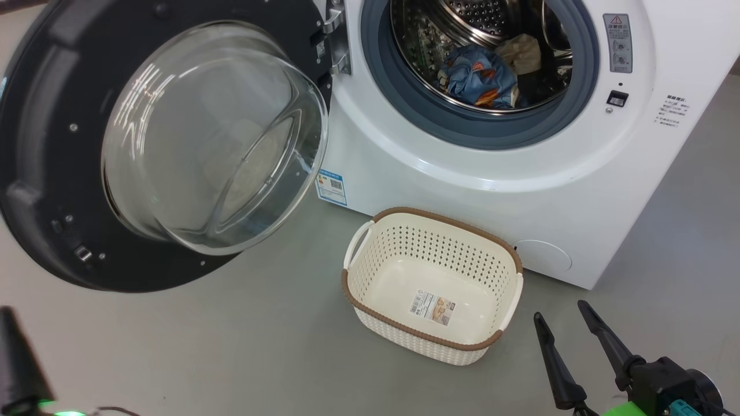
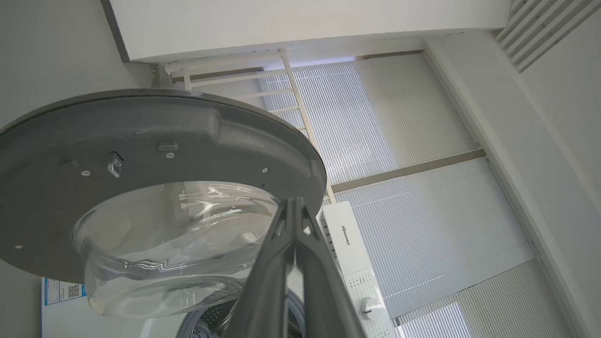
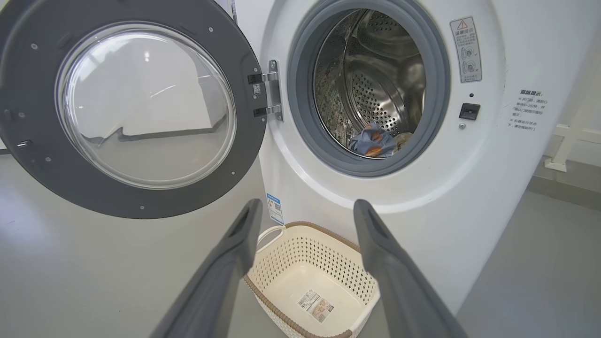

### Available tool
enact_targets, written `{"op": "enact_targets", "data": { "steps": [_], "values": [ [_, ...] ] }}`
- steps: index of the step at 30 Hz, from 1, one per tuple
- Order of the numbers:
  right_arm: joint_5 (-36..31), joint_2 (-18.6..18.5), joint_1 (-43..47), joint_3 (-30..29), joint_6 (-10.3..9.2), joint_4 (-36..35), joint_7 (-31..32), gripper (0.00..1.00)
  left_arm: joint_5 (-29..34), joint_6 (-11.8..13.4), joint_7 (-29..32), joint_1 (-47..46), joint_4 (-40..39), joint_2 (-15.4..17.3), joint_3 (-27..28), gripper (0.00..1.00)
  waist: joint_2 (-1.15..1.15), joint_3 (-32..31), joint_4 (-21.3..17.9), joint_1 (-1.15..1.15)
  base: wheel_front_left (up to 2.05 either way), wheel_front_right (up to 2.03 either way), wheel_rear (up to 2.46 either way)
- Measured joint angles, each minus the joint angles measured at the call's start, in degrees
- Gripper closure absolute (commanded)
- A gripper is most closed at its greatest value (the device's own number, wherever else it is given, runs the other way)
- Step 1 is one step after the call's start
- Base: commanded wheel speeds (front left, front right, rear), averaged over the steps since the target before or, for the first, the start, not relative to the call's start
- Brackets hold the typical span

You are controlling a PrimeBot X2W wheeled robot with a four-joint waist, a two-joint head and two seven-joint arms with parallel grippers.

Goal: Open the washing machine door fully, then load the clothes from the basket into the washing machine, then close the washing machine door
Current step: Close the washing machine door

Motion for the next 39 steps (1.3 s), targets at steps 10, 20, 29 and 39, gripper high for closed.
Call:
{"op": "enact_targets", "data": {
  "steps": [10,20,29,39],
  "values": [
    [0.00,-0.85,-0.20,0.16,0.00,-0.62,0.26,0.00,-4.98,0.63,0.63,-7.48,5.78,9.46,14.63,1.00,0.00,1.46,0.26,0.00,0.00,0.00,0.00],
    [0.00,-2.25,-1.20,0.54,0.00,-1.76,1.42,0.00,-13.00,5.30,10.42,-18.64,23.28,22.71,20.23,1.00,0.00,3.16,0.16,0.00,0.00,0.00,0.00],
    [0.01,-4.27,-1.88,1.69,0.00,-3.34,2.65,0.00,-15.12,7.38,17.69,-26.33,35.28,28.86,18.53,1.00,0.00,4.87,-0.54,0.00,0.00,0.00,0.00],
    [0.10,-6.27,-3.02,2.91,0.00,-4.75,4.17,0.00,-14.54,9.43,21.49,-32.10,41.89,32.07,15.05,1.00,0.00,6.91,-2.03,0.00,0.00,0.00,0.00]
  ]
}}
